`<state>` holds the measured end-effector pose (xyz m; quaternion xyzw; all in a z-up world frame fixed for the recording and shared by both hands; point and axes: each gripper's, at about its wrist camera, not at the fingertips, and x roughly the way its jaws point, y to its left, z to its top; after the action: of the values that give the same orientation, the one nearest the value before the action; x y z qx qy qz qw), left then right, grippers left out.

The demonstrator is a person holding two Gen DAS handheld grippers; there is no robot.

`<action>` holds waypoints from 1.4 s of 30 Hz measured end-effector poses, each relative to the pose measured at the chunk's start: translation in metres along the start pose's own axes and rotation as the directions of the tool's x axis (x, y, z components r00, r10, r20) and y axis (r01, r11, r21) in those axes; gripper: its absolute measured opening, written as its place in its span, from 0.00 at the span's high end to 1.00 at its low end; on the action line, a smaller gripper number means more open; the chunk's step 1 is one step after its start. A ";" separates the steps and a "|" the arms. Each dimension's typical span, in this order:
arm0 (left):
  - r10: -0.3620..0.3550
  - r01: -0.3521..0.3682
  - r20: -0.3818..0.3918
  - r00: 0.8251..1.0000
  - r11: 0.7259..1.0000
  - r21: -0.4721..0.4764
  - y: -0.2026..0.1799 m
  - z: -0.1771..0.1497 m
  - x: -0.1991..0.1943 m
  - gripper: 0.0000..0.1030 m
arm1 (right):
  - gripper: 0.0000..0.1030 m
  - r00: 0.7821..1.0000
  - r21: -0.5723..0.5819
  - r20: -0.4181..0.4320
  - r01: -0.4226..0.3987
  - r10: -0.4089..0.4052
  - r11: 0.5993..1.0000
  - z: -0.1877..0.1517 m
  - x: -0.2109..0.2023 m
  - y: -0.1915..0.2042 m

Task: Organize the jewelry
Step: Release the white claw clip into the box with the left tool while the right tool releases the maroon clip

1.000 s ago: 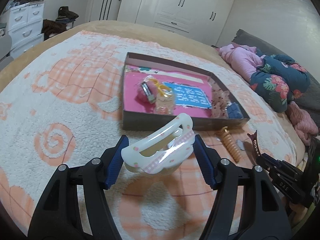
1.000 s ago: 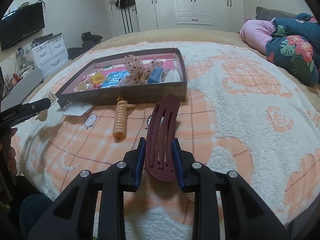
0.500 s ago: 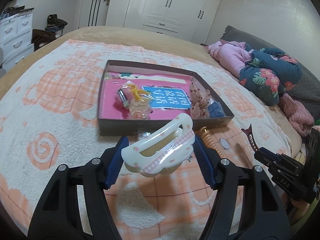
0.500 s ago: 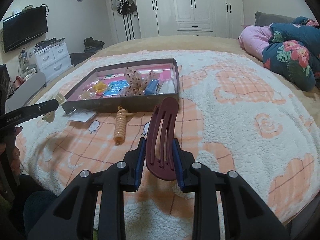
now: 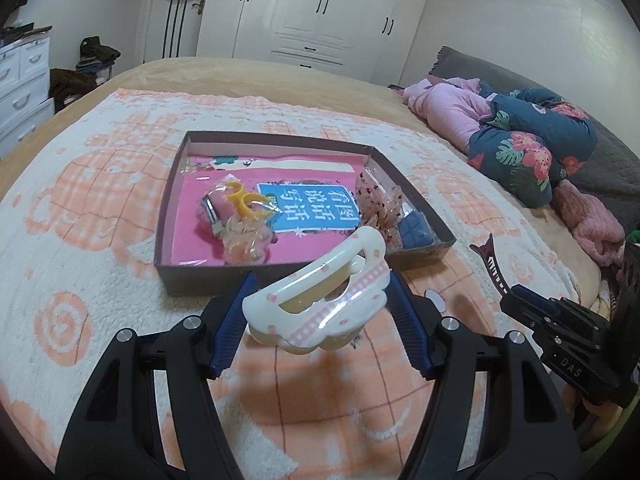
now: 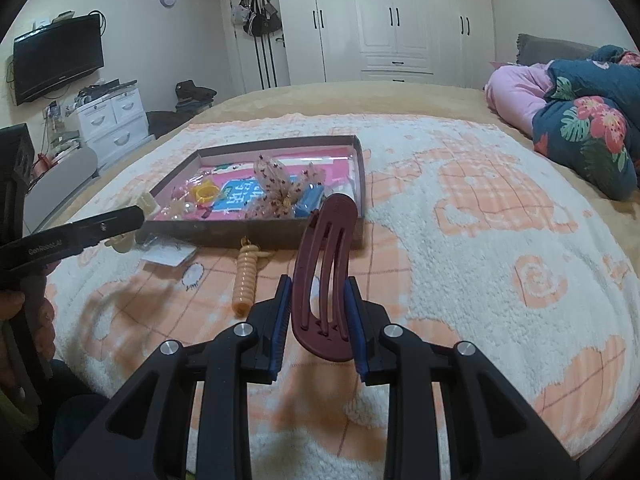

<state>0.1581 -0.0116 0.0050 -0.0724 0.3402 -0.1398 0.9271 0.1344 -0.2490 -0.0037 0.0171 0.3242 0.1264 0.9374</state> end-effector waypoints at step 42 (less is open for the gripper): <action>-0.033 0.032 -0.045 0.998 0.999 -0.022 0.011 0.053 0.101 0.45 | 0.75 1.000 -0.049 -0.005 0.004 -0.004 0.999 0.095 0.111 -0.013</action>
<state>0.2681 -0.0300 -0.0192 -0.0845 0.3612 -0.1529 0.9160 0.2799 -0.2296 0.0031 -0.0070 0.3236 0.1323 0.9369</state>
